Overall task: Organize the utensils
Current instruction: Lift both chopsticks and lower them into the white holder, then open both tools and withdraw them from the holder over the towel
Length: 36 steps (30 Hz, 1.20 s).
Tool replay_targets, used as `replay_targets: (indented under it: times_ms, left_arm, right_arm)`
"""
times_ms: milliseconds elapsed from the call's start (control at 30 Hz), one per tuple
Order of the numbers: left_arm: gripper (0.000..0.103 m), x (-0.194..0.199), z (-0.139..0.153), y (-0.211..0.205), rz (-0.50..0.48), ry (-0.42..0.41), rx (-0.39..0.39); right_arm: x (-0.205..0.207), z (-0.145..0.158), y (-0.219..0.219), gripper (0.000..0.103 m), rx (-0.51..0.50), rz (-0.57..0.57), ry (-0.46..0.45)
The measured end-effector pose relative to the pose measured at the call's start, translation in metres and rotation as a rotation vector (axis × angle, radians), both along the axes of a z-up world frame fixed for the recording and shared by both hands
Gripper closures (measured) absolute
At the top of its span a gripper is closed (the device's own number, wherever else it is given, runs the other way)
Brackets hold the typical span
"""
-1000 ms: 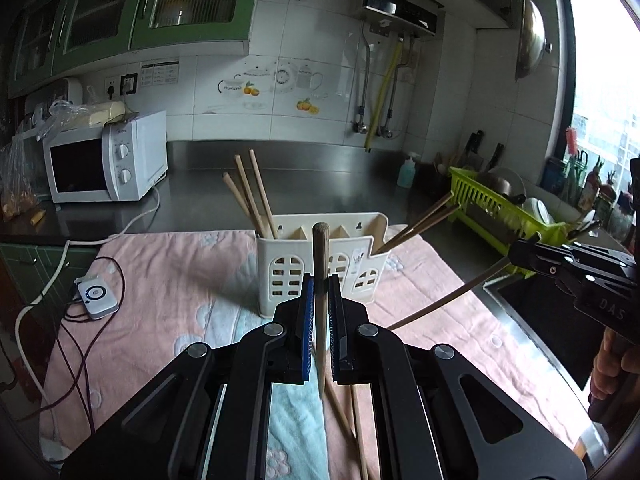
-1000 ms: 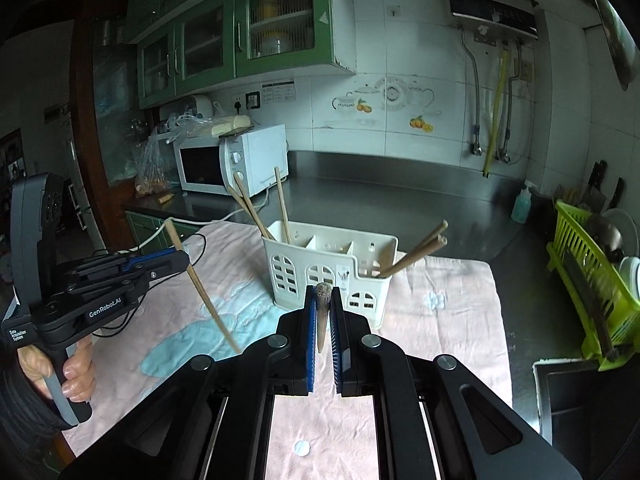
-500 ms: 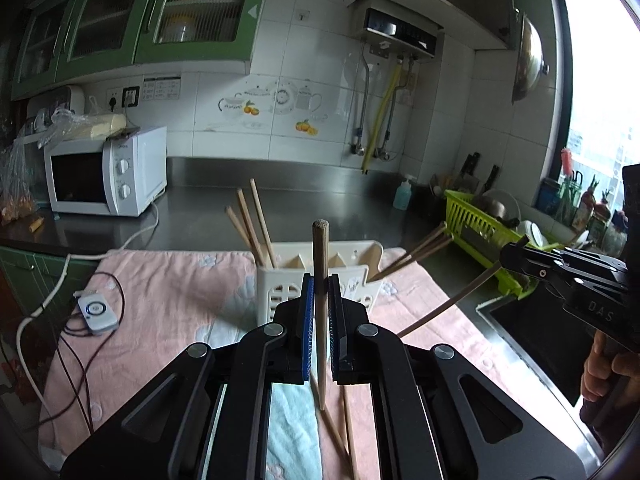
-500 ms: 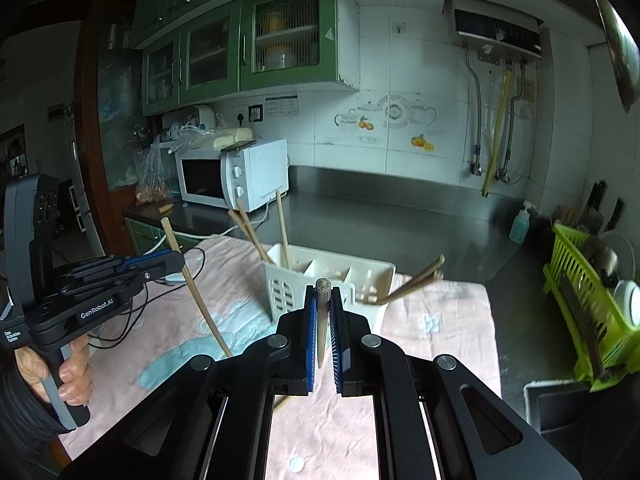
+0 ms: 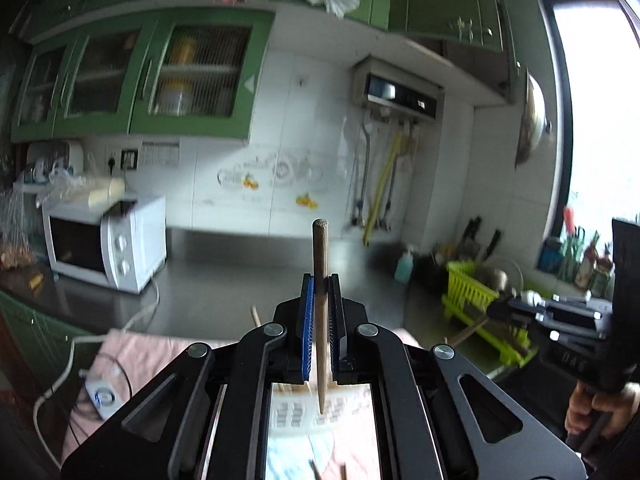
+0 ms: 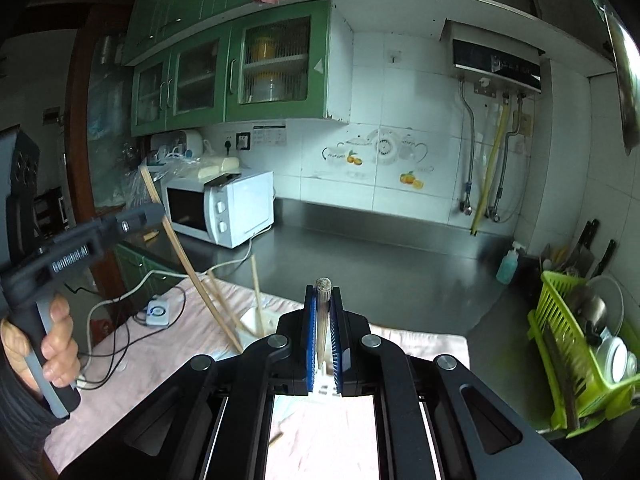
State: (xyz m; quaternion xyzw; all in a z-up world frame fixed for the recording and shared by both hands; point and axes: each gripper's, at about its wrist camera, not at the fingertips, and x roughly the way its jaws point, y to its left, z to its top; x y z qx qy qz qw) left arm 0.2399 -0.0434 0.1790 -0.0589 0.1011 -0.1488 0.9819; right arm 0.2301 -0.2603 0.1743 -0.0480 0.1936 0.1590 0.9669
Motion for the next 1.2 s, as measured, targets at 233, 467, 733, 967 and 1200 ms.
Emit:
replay_targets:
  times_ms: [233, 467, 733, 967, 1200]
  left_arm:
    - [0.098, 0.040, 0.008, 0.000, 0.060, -0.035, -0.004]
    - [0.098, 0.076, -0.023, 0.003, 0.074, 0.037, -0.017]
    - [0.094, 0.087, -0.059, 0.001, 0.059, 0.138, 0.014]
    - [0.046, 0.053, -0.068, 0.001, 0.075, 0.137, 0.046]
    - [0.019, -0.007, -0.079, 0.006, 0.119, 0.125, 0.103]
  right_arm:
    - [0.036, -0.003, -0.002, 0.096, -0.015, -0.023, 0.021]
    - [0.063, -0.025, 0.003, 0.096, -0.029, -0.029, 0.068]
    - [0.070, -0.043, 0.005, 0.080, -0.032, -0.029, 0.103]
    - [0.034, -0.042, -0.002, 0.065, -0.027, -0.050, 0.065]
    - [-0.033, -0.082, 0.008, 0.056, -0.027, -0.016, 0.112]
